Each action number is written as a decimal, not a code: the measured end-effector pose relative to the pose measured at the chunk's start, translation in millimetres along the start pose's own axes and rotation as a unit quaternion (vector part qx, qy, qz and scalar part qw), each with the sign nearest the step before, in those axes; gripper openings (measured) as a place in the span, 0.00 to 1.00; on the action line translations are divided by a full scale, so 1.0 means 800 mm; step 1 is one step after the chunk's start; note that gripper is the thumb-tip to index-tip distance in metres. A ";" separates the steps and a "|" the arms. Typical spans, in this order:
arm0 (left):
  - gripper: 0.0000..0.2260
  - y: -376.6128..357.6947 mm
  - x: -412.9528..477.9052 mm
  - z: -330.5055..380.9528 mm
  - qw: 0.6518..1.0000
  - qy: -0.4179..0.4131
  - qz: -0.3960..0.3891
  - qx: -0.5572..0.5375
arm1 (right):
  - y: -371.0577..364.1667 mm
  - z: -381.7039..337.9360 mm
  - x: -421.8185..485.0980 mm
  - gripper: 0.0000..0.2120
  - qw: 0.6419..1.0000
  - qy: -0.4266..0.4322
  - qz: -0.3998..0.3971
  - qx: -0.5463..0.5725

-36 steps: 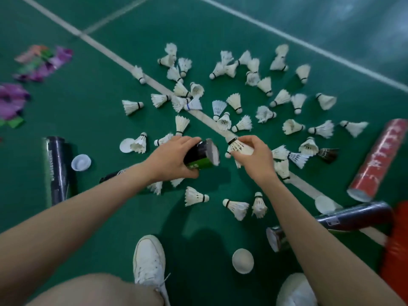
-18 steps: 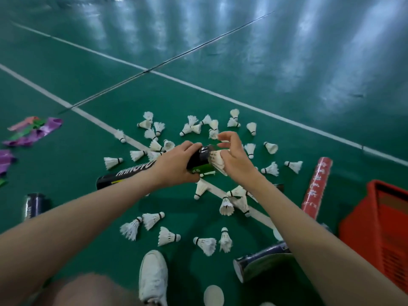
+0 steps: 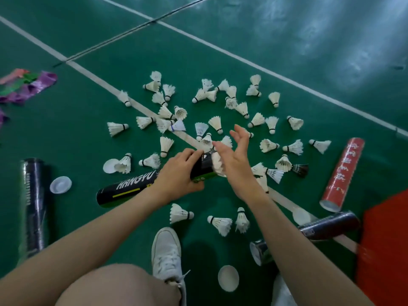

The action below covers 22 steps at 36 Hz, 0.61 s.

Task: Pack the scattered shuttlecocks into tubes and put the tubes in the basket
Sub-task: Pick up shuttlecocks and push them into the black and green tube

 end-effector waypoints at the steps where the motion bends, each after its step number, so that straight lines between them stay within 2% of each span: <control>1: 0.37 -0.008 -0.002 -0.004 1.000 0.009 -0.001 -0.004 | 0.000 0.008 0.002 0.24 1.000 -0.018 0.002 0.024; 5: 0.36 -0.034 -0.012 -0.021 0.998 0.062 -0.009 -0.022 | 0.011 0.038 0.002 0.18 0.985 -0.082 -0.010 0.150; 7: 0.37 -0.044 -0.016 -0.029 0.996 0.080 -0.016 -0.027 | 0.015 0.057 -0.002 0.16 0.988 -0.090 0.009 0.128; 10: 0.36 -0.056 -0.018 -0.042 0.995 0.095 -0.025 -0.023 | 0.013 0.089 -0.008 0.16 0.995 -0.089 0.031 0.014; 12: 0.37 -0.063 -0.015 -0.050 0.995 0.097 -0.035 -0.013 | -0.003 0.107 -0.016 0.17 0.994 -0.095 -0.038 -0.032; 15: 0.36 -0.079 -0.006 -0.060 0.994 0.091 -0.060 0.005 | -0.027 0.132 -0.022 0.15 0.981 -0.139 -0.131 -0.033; 17: 0.36 -0.093 -0.004 -0.066 0.993 0.084 -0.082 0.032 | -0.032 0.148 -0.015 0.15 0.972 -0.187 -0.141 -0.010; 20: 0.37 -0.118 -0.004 -0.074 0.988 0.067 -0.115 0.075 | -0.030 0.177 -0.003 0.22 0.950 -0.259 -0.168 0.039; 22: 0.37 -0.132 -0.004 -0.078 0.985 0.061 -0.130 0.093 | -0.025 0.189 0.001 0.24 0.946 -0.275 -0.157 0.076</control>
Point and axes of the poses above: each hand's wrist, its own x-axis towards the middle knuckle, its own y-axis out of the back of the hand, z = x × y, the point moved 2 cm from there along x, towards the middle knuckle, and after that the axes turned 5 degrees about -x, right-handed, at the moved point
